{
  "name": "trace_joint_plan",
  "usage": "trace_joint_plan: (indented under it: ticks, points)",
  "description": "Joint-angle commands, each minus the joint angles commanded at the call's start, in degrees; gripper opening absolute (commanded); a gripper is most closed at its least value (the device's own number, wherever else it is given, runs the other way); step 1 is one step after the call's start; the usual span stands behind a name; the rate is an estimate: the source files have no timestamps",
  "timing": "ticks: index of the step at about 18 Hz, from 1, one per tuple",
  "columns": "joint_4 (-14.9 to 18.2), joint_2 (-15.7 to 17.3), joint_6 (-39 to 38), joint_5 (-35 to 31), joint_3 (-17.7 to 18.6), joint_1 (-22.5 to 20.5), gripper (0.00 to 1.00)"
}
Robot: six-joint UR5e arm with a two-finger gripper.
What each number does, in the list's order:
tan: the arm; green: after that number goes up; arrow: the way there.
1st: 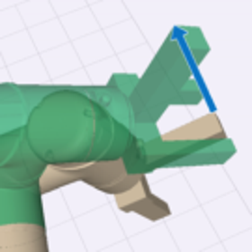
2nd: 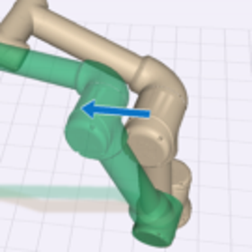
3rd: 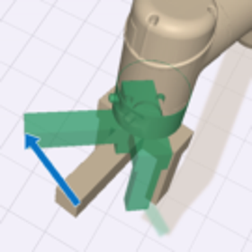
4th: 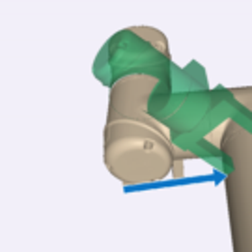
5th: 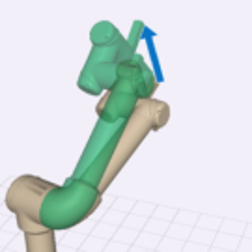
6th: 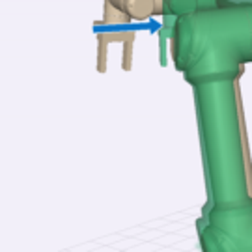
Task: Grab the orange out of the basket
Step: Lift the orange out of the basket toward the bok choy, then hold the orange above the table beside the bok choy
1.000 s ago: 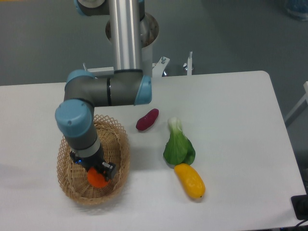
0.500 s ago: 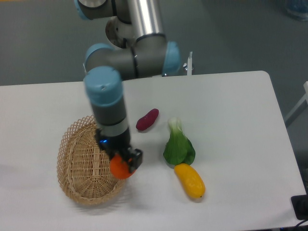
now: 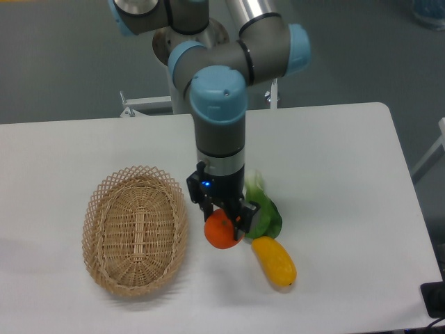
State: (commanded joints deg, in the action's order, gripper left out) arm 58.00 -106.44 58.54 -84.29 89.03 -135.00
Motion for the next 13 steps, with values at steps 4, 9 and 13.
trace_joint_plan:
  ticks: [4,9,13]
  points:
    - [0.0,0.36,-0.09,0.26,0.0,-0.18,0.67]
    - [-0.08,0.36,-0.53,1.58,0.0,-0.7,0.67]
    - [-0.08,1.41,-0.53,2.72,0.0,-1.49,0.67]
